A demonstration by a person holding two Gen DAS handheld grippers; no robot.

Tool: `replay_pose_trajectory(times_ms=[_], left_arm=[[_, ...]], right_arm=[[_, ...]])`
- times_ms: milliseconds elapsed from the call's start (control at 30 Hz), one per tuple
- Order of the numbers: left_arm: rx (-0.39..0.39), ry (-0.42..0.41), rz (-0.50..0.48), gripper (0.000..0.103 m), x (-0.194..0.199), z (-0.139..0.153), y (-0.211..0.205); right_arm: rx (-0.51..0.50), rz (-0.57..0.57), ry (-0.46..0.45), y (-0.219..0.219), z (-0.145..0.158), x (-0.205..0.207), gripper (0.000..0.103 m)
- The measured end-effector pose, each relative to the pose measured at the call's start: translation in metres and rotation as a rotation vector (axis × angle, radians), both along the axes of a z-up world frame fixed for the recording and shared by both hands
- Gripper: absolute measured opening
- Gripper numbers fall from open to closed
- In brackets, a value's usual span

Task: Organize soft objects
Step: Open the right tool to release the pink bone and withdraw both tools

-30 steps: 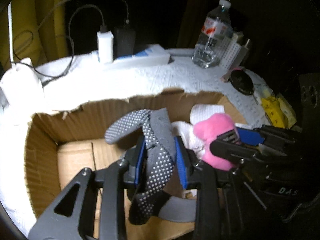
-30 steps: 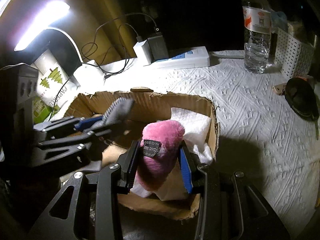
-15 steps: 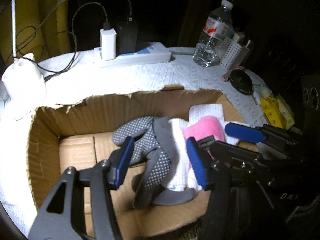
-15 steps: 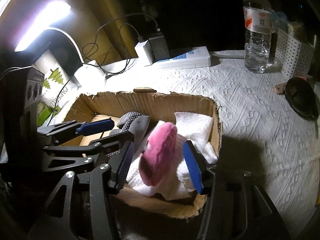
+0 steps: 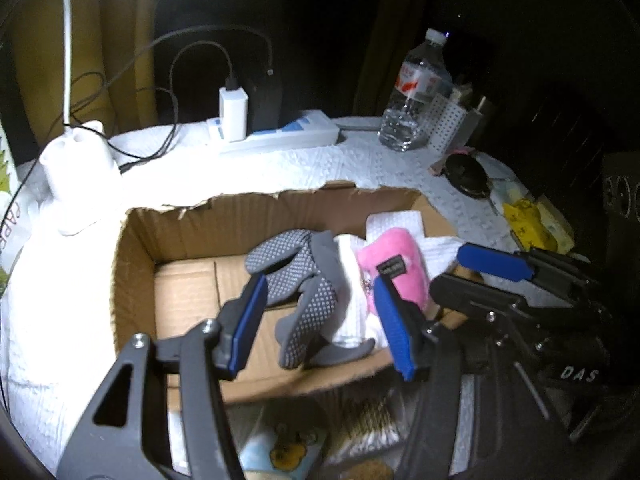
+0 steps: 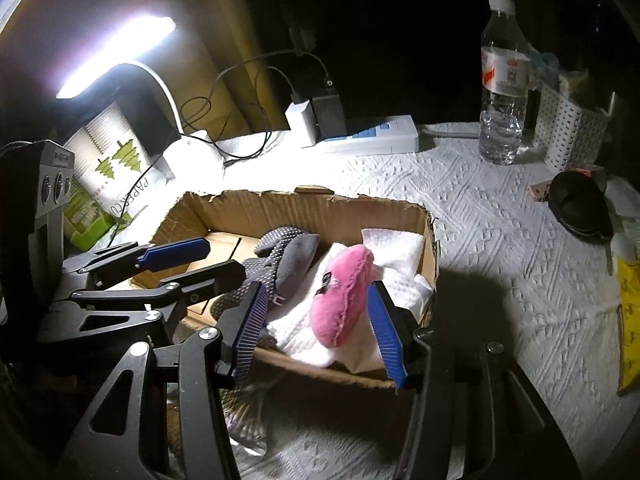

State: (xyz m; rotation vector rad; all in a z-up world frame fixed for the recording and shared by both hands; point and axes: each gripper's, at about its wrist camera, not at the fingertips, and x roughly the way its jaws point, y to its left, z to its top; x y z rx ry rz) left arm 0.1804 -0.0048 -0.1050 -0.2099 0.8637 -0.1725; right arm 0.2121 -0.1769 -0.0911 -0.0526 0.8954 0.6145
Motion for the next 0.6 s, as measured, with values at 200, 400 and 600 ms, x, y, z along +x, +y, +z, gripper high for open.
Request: replay_pose_trajectory(times_ms=[200,400,600], left_arm=[[-0.004,-0.032,0.000,0.057,-0.022,0.011,0.003],[-0.003,-0.045,0.008,0.063,-0.041,0.015,0.007],[-0.011,-0.061,0.014,0.071,-0.061,0.018,0.012]], right_arm=[[-0.014,-0.005,-0.022,0.001,0.008,-0.017,0.055],[-0.016,-0.007,-0.041,0.003,0.015,-0.034,0.055],[-0.023,-0.009,-0.051,0.005,0.017,-0.050,0.055]])
